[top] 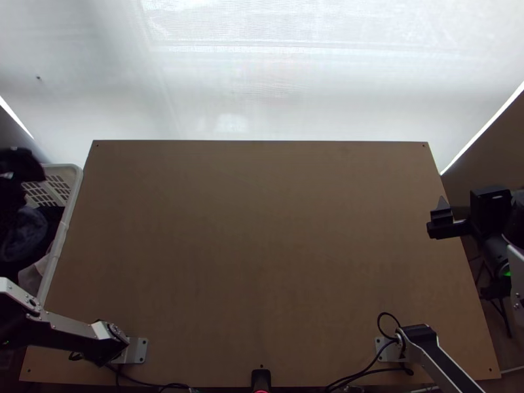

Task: Fold the t-shirt

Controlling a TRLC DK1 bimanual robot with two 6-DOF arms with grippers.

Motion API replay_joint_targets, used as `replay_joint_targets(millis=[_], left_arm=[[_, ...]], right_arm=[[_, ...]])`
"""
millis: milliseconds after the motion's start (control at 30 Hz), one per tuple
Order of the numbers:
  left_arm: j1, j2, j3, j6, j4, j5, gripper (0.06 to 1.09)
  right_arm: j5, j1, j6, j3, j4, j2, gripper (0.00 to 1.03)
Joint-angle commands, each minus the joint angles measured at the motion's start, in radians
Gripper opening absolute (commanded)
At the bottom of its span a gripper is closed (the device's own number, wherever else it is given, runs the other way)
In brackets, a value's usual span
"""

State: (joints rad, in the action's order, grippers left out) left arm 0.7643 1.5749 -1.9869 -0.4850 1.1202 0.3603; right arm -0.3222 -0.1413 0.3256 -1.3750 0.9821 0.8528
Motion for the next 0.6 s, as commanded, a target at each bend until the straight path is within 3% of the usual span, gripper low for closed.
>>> replay_joint_targets(millis=[0,100,167,233,433,567], left_arm=[[-0.755,-0.087,-0.319,0.289,0.112,-0.153,0.09],[-0.941,-0.098,-0.299,0.309,0.093,-0.139,0.1],[-1.065,-0.108,-0.326,0.309,0.086,-0.024,0.1],[-1.114,-0.122,-0.331,0.309,0.044,-0.001,0.1],[-1.231,-0.176,-0.322,0.263,-0.097,-0.006,0.09],[-1.309,-0.174,-0.136,0.244,-0.099,-0.081,0.09]], right_arm=[[0.006,0.005,-0.007,0.008,0.003,-0.031,0.98],[0.005,0.016,0.0,0.014,0.003,-0.047,0.98],[0.005,0.025,0.004,0.037,0.001,-0.074,0.98],[0.005,0.025,0.003,0.063,0.0,-0.093,0.98],[0.005,0.026,0.003,0.123,-0.005,-0.129,0.98],[0.005,0.028,0.015,0.134,-0.008,-0.129,0.98]])
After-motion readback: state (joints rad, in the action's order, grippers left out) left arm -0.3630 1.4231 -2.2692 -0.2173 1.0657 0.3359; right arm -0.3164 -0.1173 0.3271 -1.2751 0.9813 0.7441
